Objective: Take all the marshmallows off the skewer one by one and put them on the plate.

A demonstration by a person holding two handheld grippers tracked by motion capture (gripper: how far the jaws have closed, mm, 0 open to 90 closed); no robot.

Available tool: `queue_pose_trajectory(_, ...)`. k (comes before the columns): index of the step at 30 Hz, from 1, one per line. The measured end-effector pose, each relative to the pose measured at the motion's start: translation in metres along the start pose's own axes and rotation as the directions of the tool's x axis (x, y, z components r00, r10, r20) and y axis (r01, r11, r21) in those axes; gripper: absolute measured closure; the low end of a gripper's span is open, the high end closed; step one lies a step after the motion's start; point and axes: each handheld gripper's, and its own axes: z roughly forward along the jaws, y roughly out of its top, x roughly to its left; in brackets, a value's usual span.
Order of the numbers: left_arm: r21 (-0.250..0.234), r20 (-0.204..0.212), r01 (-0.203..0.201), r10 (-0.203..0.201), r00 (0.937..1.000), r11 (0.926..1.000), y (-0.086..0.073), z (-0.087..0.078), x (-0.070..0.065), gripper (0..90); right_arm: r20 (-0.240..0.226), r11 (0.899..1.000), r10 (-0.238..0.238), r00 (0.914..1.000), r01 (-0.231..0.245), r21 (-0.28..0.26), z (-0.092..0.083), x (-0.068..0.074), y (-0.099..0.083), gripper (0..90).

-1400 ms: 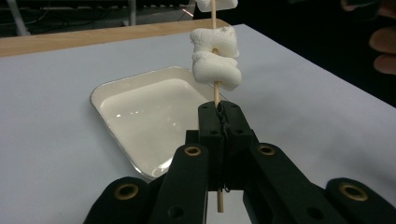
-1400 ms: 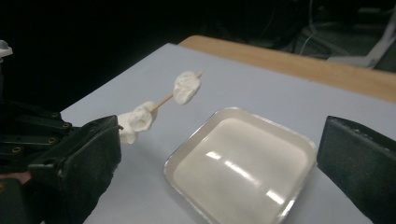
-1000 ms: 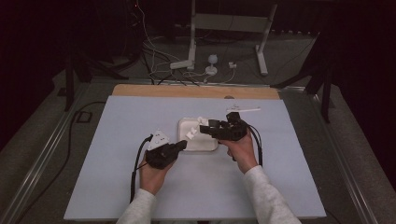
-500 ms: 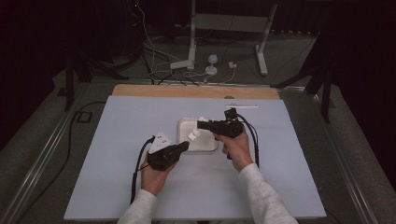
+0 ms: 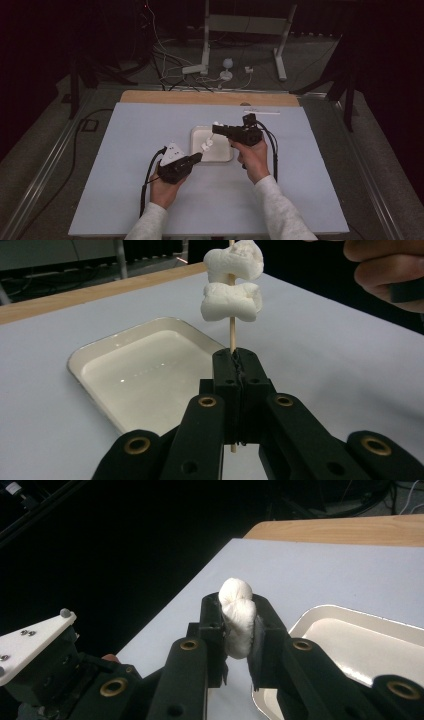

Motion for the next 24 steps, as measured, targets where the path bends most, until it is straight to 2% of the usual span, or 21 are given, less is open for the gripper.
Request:
queue_pose_trajectory(9,-0.002,-0.013,-0.022,0.022,0.9997,0.9998,-0.001,-0.005,0.004,90.0,0.007,1.0,-0.019,0.9998,0.019,-0.01,0.003,0.004,0.003,79.6)
queue_pose_trajectory(19,0.015,-0.038,-0.039,0.039,0.9985,0.9991,-0.004,-0.008,0.009,90.0,0.013,0.999,-0.005,0.9999,0.006,-0.036,0.004,0.005,0.005,79.6)
queue_pose_trajectory(20,0.018,-0.042,-0.031,0.032,0.9986,0.9993,-0.006,-0.007,0.01,90.0,0.028,0.999,-0.008,0.9996,0.009,-0.051,0.001,0.005,0.007,80.4)
queue_pose_trajectory(21,0.05,-0.064,-0.035,0.038,0.9972,0.9981,-0.009,-0.006,0.011,90.0,0.03,0.996,0.002,0.9995,0.001,-0.088,-0.003,0.004,0.01,80.6)
queue_pose_trajectory(22,0.061,-0.07,-0.027,0.032,0.997,0.9977,-0.012,-0.006,0.013,90.0,0.03,0.996,0.002,0.9995,0.001,-0.088,-0.003,0.004,0.01,80.6)
queue_pose_trajectory(23,0.055,-0.066,0.004,0.0,0.9978,0.9985,-0.014,-0.006,0.016,90.0,0.028,0.993,0.014,0.9995,-0.011,-0.118,-0.009,0.002,0.014,80.8)
queue_pose_trajectory(24,0.049,-0.065,0.015,-0.012,0.9978,0.9987,-0.014,-0.008,0.018,90.0,0.043,0.993,-0.001,0.9991,0.006,-0.114,-0.014,0.002,0.018,80.8)
